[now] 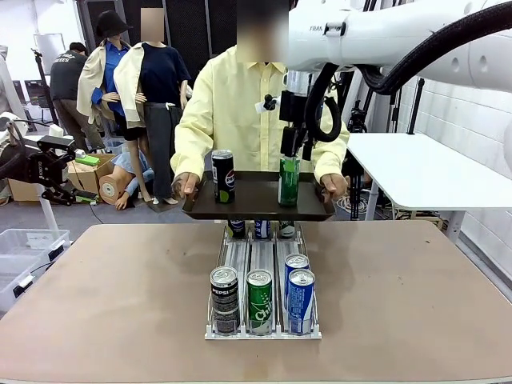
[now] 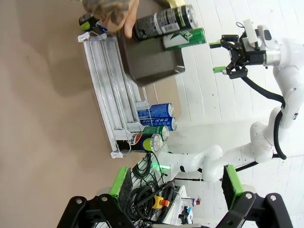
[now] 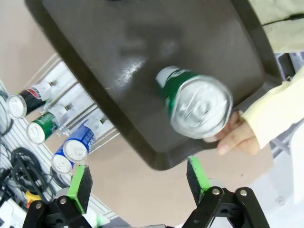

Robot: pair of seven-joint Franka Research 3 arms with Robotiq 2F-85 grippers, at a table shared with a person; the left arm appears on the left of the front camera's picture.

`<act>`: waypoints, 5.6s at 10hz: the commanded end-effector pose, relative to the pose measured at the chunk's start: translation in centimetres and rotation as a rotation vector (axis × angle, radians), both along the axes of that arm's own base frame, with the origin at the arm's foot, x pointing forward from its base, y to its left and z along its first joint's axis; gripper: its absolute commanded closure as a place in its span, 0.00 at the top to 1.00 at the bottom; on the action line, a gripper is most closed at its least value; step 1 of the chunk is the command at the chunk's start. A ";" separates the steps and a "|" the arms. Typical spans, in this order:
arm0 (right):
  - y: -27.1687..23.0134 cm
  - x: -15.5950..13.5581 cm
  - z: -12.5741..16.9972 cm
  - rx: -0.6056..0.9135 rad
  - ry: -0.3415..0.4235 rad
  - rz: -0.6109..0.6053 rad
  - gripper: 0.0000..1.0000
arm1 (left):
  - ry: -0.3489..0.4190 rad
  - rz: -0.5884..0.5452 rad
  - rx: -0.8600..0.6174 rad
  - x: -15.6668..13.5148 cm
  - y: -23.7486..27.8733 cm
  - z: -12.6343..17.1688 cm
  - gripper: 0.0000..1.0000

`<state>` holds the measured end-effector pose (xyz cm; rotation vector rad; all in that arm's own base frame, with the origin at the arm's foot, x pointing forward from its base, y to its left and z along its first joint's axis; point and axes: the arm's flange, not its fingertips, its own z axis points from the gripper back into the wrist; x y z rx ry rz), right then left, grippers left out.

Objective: Retrieve and hand over the desired beverage to the person.
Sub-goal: Place the picked can on the Handle tray extended by the person.

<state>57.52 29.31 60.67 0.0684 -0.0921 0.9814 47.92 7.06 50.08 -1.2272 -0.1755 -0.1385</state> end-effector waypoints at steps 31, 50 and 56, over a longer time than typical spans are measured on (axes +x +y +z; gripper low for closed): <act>-33.1 -16.3 -11.4 1.049 0.157 -0.462 1.00 | -0.077 -0.124 -0.006 -4.3 2.5 0.3 1.00; -32.7 -16.4 -10.8 1.047 0.144 -0.468 1.00 | -0.009 -0.141 -0.015 -4.2 1.8 -1.8 1.00; -32.7 -16.4 -10.8 1.047 0.144 -0.468 1.00 | -0.009 -0.141 -0.015 -4.2 1.8 -1.8 1.00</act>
